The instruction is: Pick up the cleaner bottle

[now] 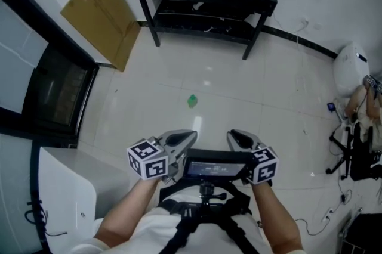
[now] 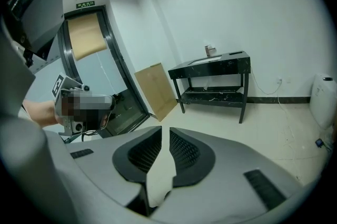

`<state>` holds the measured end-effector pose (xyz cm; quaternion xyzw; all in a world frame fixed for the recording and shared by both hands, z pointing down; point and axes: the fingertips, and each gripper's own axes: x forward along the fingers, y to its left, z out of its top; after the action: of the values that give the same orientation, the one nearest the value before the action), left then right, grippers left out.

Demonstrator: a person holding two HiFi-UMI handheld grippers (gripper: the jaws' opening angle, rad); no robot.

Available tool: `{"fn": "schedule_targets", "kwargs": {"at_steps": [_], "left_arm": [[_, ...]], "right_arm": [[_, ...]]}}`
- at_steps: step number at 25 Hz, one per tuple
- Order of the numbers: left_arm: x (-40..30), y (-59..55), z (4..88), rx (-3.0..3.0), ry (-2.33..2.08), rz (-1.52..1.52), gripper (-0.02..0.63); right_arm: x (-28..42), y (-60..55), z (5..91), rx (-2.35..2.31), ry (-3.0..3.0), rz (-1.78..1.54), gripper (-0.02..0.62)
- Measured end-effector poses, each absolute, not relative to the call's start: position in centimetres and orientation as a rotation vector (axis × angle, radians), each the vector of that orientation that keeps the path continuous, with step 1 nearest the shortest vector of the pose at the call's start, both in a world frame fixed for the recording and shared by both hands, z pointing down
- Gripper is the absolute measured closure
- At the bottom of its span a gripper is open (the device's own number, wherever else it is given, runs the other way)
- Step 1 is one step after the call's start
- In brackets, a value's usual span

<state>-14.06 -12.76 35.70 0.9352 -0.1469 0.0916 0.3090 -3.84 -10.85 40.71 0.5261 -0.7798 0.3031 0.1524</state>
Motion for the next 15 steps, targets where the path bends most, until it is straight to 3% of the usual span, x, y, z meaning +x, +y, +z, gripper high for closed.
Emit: {"fn": "schedule_targets", "kwargs": {"at_steps": [7, 15], "left_arm": [[-12.3, -12.6, 35.6, 2.461, -0.452, 0.248, 0.606], [-13.3, -12.8, 36.4, 2.448, -0.465, 0.273, 0.606]], "right_arm": [[-2.1, -10.8, 41.1, 1.45, -2.275, 0.915, 0.505], [-3.3, -10.3, 42.4, 1.429, -2.272, 0.95, 0.505]]}}
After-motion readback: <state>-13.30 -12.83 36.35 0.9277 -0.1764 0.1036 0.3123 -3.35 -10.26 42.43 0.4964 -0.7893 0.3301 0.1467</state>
